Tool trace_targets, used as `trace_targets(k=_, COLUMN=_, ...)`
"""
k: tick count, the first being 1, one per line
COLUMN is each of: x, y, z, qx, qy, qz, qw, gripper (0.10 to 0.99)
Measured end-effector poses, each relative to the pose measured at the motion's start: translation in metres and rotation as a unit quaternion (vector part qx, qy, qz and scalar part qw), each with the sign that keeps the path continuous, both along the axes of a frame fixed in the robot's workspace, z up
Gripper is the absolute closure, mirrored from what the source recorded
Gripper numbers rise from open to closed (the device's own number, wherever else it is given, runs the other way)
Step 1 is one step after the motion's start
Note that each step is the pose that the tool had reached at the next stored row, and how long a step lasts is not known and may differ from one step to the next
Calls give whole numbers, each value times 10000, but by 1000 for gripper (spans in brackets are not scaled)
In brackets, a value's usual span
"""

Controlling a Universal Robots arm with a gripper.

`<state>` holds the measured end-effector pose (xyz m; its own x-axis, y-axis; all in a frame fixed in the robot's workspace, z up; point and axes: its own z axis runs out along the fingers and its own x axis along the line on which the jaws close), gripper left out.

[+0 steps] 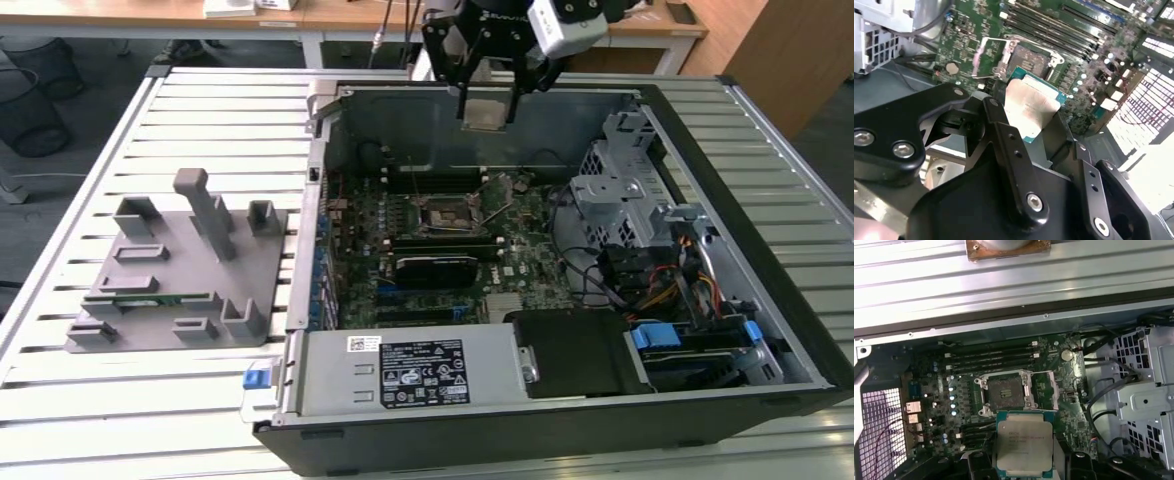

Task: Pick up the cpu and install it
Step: 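Place the cpu into insertion slot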

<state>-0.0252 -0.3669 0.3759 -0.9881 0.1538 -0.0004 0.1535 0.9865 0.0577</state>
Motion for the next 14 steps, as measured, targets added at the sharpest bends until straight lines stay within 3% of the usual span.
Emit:
trace_targets(k=6, x=-48, y=4, z=-11, qx=0, qy=0, qz=-345, qw=9994, gripper=549)
trace_targets(k=14, x=-49, y=6, z=-34, qx=0, qy=0, qz=-962, qw=9954, gripper=549)
